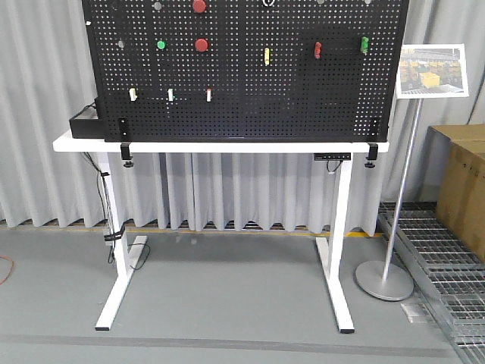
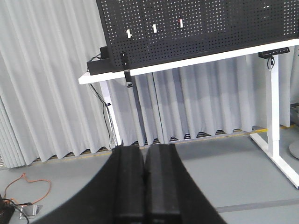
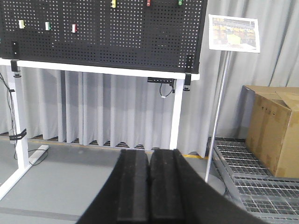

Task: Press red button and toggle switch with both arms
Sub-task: 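Drive the base forward up to the black pegboard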

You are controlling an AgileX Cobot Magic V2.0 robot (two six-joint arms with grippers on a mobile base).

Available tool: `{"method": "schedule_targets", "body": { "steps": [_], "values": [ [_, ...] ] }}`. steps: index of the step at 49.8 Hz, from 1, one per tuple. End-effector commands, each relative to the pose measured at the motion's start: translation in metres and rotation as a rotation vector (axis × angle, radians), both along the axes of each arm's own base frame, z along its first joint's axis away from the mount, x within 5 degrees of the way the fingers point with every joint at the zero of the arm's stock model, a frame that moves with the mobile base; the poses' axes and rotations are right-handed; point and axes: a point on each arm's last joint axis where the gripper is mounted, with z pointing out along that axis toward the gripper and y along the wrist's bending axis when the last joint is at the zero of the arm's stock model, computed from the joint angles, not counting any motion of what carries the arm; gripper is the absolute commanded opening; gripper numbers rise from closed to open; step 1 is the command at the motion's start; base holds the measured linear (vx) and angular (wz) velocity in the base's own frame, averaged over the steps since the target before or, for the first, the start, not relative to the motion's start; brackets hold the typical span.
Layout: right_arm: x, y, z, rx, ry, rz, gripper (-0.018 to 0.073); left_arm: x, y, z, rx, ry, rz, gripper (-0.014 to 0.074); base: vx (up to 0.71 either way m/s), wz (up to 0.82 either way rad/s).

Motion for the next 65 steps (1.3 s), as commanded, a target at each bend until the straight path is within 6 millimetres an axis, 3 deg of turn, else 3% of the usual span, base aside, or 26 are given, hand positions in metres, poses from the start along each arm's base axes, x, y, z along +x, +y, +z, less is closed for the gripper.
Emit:
{"method": "schedule_targets", "body": {
  "steps": [1,37,65],
  "values": [
    [-0.0012,-0.0002,0.0042,-0.007,-0.084,-0.004,0.0000,0.0011,-0.0006,-0.0021,-0.018,-0.046,-0.006,0.0002,0.01,-0.02],
    [-0.0012,-0.0002,0.0042,-0.007,-0.084,-0.004,0.0000,0.0011,-0.0006,-0.0021,-0.018,-0.046,-0.006,0.0002,0.04,-0.02],
    [-0.0012,-0.0002,0.0042,-0.007,-0.084,-0.004,0.0000,0.0011,-0.0006,-0.0021,-0.018,-0.046,-0.006,0.0002,0.33,0.02]
  ]
}}
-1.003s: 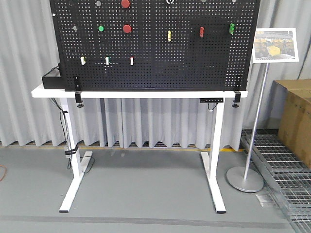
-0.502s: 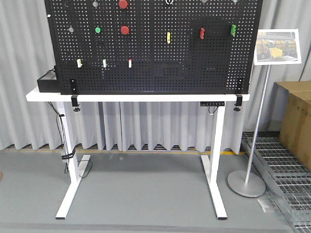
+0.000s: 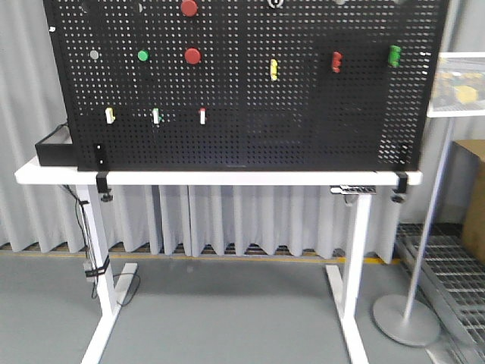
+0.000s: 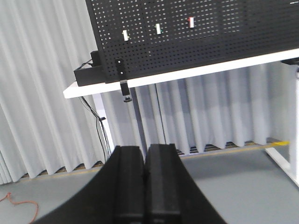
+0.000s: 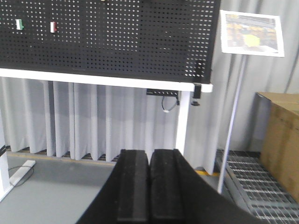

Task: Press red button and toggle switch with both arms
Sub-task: 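Drive the base forward up to the black pegboard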

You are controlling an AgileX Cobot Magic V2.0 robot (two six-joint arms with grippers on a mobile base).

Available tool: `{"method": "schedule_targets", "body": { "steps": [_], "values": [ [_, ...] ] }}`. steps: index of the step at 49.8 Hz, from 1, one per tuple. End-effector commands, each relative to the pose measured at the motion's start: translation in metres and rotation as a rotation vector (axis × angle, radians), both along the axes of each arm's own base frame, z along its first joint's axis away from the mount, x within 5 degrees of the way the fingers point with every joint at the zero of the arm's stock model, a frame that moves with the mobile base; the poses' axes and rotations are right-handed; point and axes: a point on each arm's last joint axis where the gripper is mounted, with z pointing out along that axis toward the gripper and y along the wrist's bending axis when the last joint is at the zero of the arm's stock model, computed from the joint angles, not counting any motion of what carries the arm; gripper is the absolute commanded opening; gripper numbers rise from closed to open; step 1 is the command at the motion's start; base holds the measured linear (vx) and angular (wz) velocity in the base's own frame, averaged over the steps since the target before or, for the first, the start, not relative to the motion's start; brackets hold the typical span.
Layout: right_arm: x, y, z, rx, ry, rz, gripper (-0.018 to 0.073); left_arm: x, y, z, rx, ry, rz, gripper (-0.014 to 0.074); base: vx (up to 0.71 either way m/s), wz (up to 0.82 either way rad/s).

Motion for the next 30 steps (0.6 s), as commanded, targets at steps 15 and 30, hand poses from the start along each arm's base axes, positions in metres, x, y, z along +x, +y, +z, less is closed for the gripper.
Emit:
{"method": "schedule_targets", "body": {
  "steps": [15,30],
  "values": [
    [-0.0012,-0.0001,0.0043,-0.007,-0.086,-0.004,0.0000,0.0011,-0.0006,-0.0021,-0.018,-0.046,-0.006,0.0002,0.51,0.09],
    [-0.0012,-0.0001,0.0043,-0.007,-0.086,-0.004,0.0000,0.0011,-0.0006,-0.0021,-0.018,-0.046,-0.006,0.0002,0.52,0.00]
  ]
}}
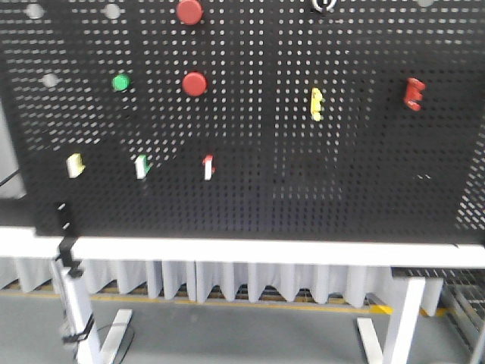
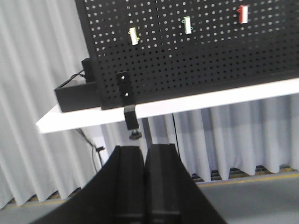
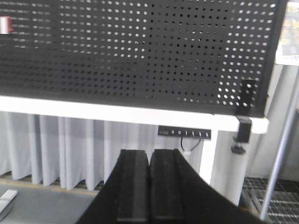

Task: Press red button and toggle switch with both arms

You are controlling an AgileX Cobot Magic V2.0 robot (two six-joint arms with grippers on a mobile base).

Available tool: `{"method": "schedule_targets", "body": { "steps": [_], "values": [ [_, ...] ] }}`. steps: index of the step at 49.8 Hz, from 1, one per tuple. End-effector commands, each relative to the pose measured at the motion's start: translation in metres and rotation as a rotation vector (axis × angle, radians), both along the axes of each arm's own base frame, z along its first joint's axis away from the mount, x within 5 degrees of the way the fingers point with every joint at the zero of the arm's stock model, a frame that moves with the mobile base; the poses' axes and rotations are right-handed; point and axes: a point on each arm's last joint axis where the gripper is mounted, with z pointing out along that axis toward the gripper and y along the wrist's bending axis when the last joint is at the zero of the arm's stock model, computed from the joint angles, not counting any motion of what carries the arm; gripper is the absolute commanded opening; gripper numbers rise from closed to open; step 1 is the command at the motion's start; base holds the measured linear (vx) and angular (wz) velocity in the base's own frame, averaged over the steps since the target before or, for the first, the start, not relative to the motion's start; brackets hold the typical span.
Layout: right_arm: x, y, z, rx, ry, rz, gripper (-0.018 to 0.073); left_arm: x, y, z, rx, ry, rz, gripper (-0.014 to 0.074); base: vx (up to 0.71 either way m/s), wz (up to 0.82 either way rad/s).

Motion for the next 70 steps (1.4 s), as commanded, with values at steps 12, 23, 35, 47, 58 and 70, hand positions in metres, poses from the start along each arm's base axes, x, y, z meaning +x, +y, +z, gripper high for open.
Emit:
{"method": "schedule_targets", "body": {
  "steps": [12,23,35,47,58,70],
  "values": [
    [-0.0012,-0.0001,0.0044,-0.007,-0.086,-0.004,0.0000,0.0011,-0.0006,-0.0021,-0.018,-0.046,-0.006,0.0002,0.41,-0.05],
    [-0.0012,-0.0001,0.0044,-0.007,-0.086,-0.004,0.0000,0.0011,-0.0006,-0.0021,-0.018,-0.046,-0.006,0.0002,0.29,-0.04],
    [-0.0012,-0.0001,0.0044,-0.007,-0.086,-0.004,0.0000,0.0011,-0.0006,-0.0021,-0.018,-0.046,-0.006,0.0002,0.15,-0.04],
    [-0.0012,-0.0001,0.0044,-0.007,-0.086,-0.004,0.0000,0.0011,-0.0006,-0.0021,-0.018,-0.046,-0.006,0.0002,0.05,-0.01],
    [-0.0012,-0.0001,0.0044,-0.007,-0.086,-0.004,0.0000,0.0011,-0.0006,-0.0021,-0.018,-0.046,-0.006,0.0002,0.00,0.00],
    [-0.0012,-0.0001,0.0049,-0.007,-0.092,-0.004,0.0000,0.0011,-0.0006,-0.0021,-0.018,-0.046,-0.006,0.0002,0.00,0.00]
  ]
}}
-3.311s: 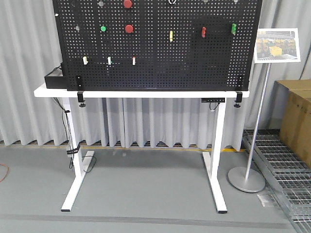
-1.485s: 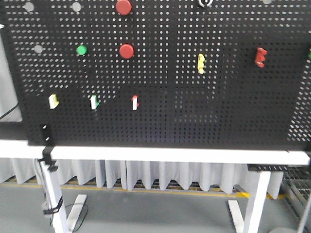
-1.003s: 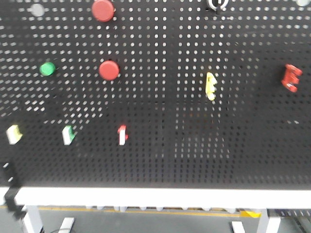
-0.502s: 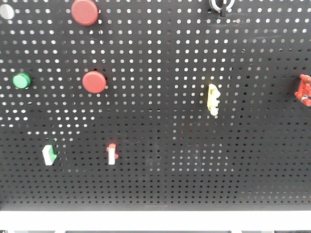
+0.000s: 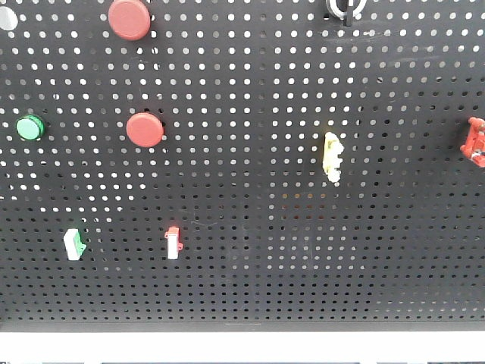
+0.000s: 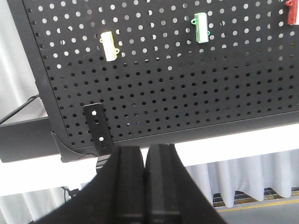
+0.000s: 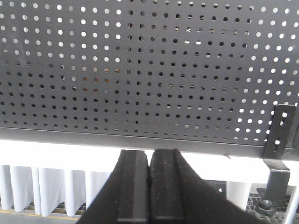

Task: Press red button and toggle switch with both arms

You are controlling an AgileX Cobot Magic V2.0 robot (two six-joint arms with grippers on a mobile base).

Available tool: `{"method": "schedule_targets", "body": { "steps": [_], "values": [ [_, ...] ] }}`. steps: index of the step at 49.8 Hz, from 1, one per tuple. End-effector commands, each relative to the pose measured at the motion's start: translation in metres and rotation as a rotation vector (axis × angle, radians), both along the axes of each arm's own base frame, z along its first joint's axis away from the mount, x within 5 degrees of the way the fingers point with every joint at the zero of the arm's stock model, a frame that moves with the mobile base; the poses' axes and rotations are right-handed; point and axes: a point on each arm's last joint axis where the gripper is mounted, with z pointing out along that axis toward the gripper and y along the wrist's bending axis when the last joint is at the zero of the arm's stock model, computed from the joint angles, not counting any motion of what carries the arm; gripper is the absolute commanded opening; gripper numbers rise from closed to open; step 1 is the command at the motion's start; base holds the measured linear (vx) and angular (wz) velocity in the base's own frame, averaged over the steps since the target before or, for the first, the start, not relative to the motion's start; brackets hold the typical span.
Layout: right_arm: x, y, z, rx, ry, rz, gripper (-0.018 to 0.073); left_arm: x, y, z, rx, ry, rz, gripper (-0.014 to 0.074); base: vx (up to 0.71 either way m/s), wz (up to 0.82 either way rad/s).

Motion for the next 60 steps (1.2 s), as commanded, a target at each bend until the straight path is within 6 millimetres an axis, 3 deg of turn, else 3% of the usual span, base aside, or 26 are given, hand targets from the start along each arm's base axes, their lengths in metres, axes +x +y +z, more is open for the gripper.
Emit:
{"method": "schedule_targets", "body": {
  "steps": [1,16,23,30,31,34,38,44,47,52,60],
  "values": [
    [-0.001,0.000,0.005,-0.007,-0.091,-0.003,0.0000,0.001,-0.001,-0.002,-0.018,-0.046,-0.006,0.0002,0.00,0.00],
    [-0.003,0.000,0.014,-0.005,-0.192,-0.001,0.0000,-0.001,-0.001,0.009,-0.034,-0.173,-0.019,0.0002,0.00,0.00],
    [-0.010,0.000,0.041,0.076,-0.400,0.012,0.0000,-0.006,-0.002,0.031,-0.070,-0.357,-0.042,0.0002,0.00,0.00],
    [-0.030,-0.001,0.103,0.136,-0.591,0.038,0.0000,-0.024,-0.002,0.091,-0.085,-0.562,-0.054,0.0002,0.00,0.00],
    [-0.034,-0.001,0.122,0.127,-0.599,0.035,0.0000,-0.029,-0.002,0.107,-0.085,-0.586,-0.053,0.0002,0.00,0.00],
    [-0.037,-0.001,0.155,0.118,-0.582,0.033,0.0000,-0.039,-0.001,0.147,-0.085,-0.610,-0.047,0.0002,0.00,0.00],
    [-0.032,0.000,0.190,0.087,-0.543,0.025,0.0000,-0.041,0.000,0.185,-0.085,-0.584,-0.038,0.0002,0.00,0.00],
    [-0.014,0.000,0.227,0.038,-0.498,0.011,0.0000,-0.028,0.001,0.240,-0.086,-0.505,-0.022,0.0002,0.00,0.00],
    [0.001,0.001,0.239,0.028,-0.474,0.009,0.0000,-0.016,0.001,0.257,-0.087,-0.461,-0.017,0.0002,0.00,0.00],
    [0.026,0.001,0.246,0.030,-0.433,0.011,0.0000,0.013,0.000,0.268,-0.085,-0.375,-0.011,0.0002,0.00,0.00],
    [0.053,0.002,0.245,0.039,-0.429,0.021,0.0000,0.054,-0.004,0.266,-0.155,-0.330,-0.046,0.0002,0.00,0.00]
  ]
}}
